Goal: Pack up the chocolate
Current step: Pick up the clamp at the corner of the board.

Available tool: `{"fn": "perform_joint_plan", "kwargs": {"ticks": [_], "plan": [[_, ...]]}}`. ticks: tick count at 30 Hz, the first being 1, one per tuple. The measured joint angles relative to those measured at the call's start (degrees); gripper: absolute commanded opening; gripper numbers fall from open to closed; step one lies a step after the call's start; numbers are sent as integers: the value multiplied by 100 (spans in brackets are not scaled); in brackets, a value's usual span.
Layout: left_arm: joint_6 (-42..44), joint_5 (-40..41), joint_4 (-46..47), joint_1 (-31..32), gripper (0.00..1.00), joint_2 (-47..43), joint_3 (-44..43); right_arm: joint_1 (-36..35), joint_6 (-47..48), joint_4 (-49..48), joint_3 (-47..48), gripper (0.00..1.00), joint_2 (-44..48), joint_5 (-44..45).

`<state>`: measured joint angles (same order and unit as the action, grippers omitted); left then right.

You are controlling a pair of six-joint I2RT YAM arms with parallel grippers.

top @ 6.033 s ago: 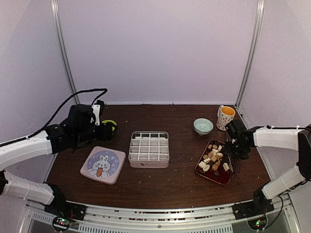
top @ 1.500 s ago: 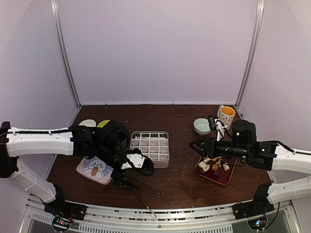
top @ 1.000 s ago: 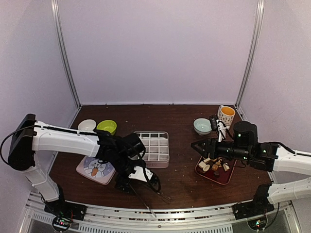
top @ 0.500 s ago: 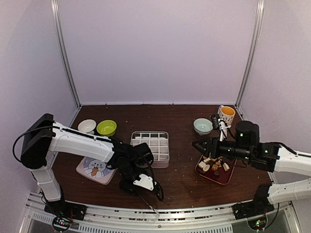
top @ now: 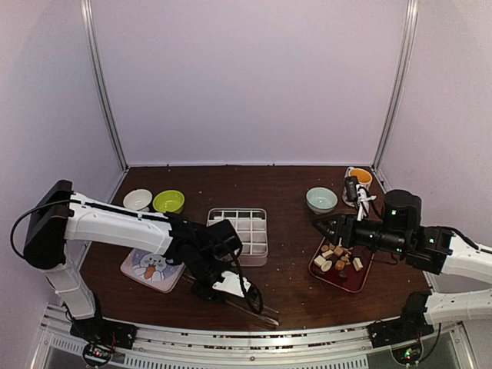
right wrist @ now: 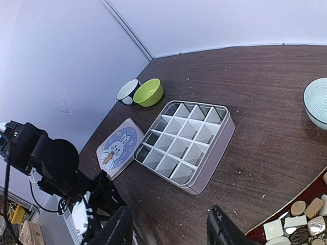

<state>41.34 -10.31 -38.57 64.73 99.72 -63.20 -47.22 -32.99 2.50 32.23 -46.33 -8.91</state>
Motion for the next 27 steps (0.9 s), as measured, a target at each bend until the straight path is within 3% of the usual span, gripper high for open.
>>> {"fn": "perform_joint_plan", "kwargs": {"ticks": [6, 11, 20, 27], "plan": [[-839, -1016, 658, -271, 23, -1051, 9, 35, 72, 225, 55, 49, 527, 44], [-1585, -1578, 1333, -369, 9, -1355, 125, 39, 166, 282, 186, 49, 577, 37], [-3010, -2238, 2844, -846, 9, -1910, 802, 39, 278, 337, 190, 54, 789, -50], [-4754, -2365, 4887, -1333, 8, -2391, 1252, 39, 636, -212, 39, 72, 1298, -345]]}}
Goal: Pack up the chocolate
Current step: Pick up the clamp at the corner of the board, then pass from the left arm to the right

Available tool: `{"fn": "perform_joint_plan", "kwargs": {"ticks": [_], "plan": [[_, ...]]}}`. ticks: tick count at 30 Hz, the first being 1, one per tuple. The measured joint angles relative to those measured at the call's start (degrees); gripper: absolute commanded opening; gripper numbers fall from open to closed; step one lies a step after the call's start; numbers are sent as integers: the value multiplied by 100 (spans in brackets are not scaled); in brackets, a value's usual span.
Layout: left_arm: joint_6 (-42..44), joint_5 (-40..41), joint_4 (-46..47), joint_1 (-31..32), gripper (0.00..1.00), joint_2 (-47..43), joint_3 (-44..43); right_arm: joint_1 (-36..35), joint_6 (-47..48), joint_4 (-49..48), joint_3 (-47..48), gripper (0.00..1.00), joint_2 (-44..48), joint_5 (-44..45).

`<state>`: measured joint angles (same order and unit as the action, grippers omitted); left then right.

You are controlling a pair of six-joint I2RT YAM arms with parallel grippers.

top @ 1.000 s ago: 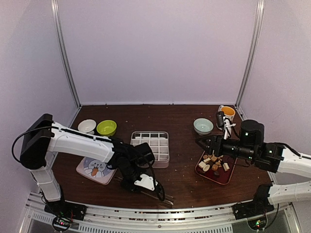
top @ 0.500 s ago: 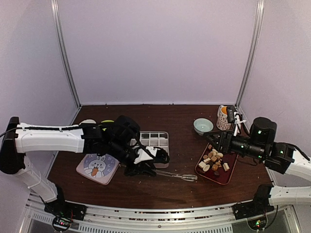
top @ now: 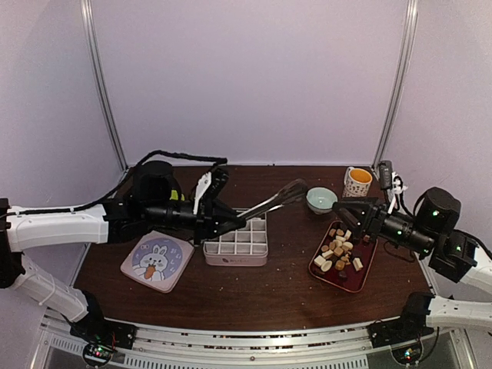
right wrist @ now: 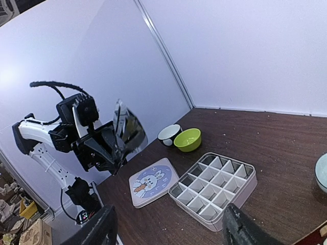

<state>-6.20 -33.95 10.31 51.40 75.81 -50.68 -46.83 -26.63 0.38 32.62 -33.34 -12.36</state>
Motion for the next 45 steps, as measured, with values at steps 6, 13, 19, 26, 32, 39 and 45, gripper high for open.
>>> {"fn": "perform_joint_plan", "kwargs": {"ticks": [6, 13, 19, 26, 32, 39, 45], "plan": [[-1825, 175, 2295, 7, 9, 179, -2, -7, 20, -1032, 24, 76, -577, -800], [-3281, 155, 4096, 7, 9, 935, -219, -103, -212, -2435, 363, 74, -2022, -1349], [-3744, 129, 4457, 9, 10, 1054, -247, -229, -208, -3008, 1165, 68, -2828, -1471], [-3814, 87, 4513, 70, 12, 1054, -247, -245, -339, -3624, 1611, 60, -3471, -1478], [-3810, 57, 4500, 133, 12, 1054, -249, -245, -573, -4024, 1851, 46, -3941, -1604], [-3705, 48, 4251, 170, 16, 1054, -249, -245, -782, -4395, 1908, 17, -4085, -1703], [-3252, 33, 3482, 323, 32, 1054, -522, -245, -734, -4192, 2114, 10, -4096, -1829]]}}
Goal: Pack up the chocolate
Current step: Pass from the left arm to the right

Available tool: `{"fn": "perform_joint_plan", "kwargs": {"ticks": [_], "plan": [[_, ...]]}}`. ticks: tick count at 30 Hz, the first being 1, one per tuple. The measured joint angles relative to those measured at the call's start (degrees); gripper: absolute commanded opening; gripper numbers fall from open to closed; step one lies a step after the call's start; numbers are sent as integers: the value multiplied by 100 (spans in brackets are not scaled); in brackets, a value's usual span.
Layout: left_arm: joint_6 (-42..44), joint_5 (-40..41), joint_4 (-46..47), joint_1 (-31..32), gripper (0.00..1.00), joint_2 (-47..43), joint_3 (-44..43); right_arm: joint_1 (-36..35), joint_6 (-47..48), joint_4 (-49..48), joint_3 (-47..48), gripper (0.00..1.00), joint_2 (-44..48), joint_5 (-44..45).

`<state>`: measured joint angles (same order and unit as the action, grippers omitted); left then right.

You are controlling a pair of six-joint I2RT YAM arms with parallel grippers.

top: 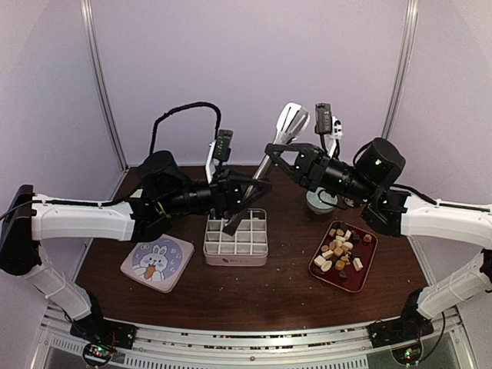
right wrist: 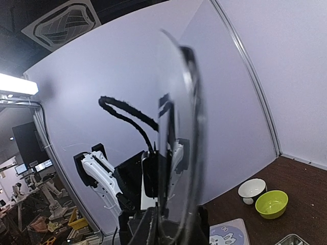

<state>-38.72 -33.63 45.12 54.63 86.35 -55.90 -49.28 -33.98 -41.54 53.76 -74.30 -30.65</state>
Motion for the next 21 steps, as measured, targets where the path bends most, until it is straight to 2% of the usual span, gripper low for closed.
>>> {"fn": "perform_joint_plan", "kwargs": {"ticks": [7, 13, 17, 21], "plan": [[686, 179, -1014, 221, 72, -101, -109, 0, 463, 1095, 529, 7, 48, -293], [1104, 616, -1663, 225, 97, -815, 142, 0, 1078, 2483, 857, 7, 219, -391], [1228, 1032, -2017, 225, 98, -1368, 157, 0, 1504, 3324, 1038, 7, 264, -533], [960, 1449, -2037, 212, 98, -1646, 157, 2, 1766, 3812, 1060, 8, 271, -879]]}}
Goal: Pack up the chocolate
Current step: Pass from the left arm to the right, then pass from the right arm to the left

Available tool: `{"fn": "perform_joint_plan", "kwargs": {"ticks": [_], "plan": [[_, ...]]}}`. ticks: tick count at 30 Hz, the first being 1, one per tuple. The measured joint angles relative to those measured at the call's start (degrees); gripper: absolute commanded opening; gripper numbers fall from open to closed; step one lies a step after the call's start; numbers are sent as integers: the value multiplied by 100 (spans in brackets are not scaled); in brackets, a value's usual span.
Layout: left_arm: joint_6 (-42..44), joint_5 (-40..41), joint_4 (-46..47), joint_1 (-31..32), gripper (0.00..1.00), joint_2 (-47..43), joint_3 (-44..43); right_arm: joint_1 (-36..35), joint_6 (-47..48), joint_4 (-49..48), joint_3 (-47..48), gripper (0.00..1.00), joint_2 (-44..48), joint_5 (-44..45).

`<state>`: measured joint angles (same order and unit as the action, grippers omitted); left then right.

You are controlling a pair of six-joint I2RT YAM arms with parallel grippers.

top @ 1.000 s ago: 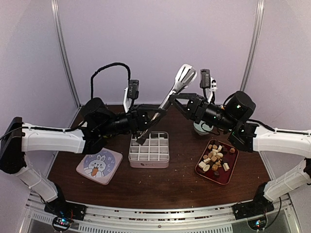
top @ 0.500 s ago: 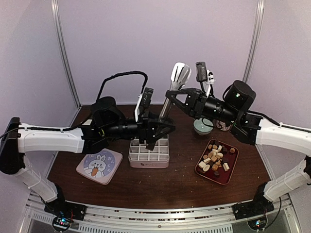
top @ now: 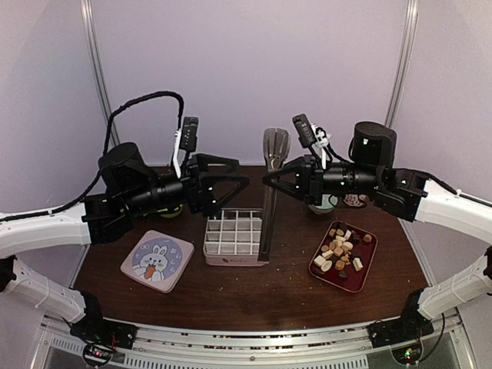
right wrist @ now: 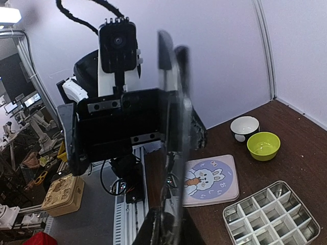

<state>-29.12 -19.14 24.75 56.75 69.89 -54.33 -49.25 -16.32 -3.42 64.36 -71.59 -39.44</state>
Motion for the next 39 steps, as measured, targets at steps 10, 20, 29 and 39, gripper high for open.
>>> {"fn": "perform_joint_plan", "kwargs": {"ticks": [10, 20, 29, 39], "plan": [[-315, -177, -179, -20, 74, 640, -660, -63, -20, -13, 0, 10, -11, -743], [-345, -590, 118, -46, 39, 673, -699, -138, -61, -81, 0, 11, -210, -981], [-369, -951, 238, -96, 0, 769, -802, -153, -55, -87, 0, 19, -310, -1008], [-623, -802, 308, -203, 0, 769, -802, -151, -181, -378, -20, 55, -323, -905]]}}
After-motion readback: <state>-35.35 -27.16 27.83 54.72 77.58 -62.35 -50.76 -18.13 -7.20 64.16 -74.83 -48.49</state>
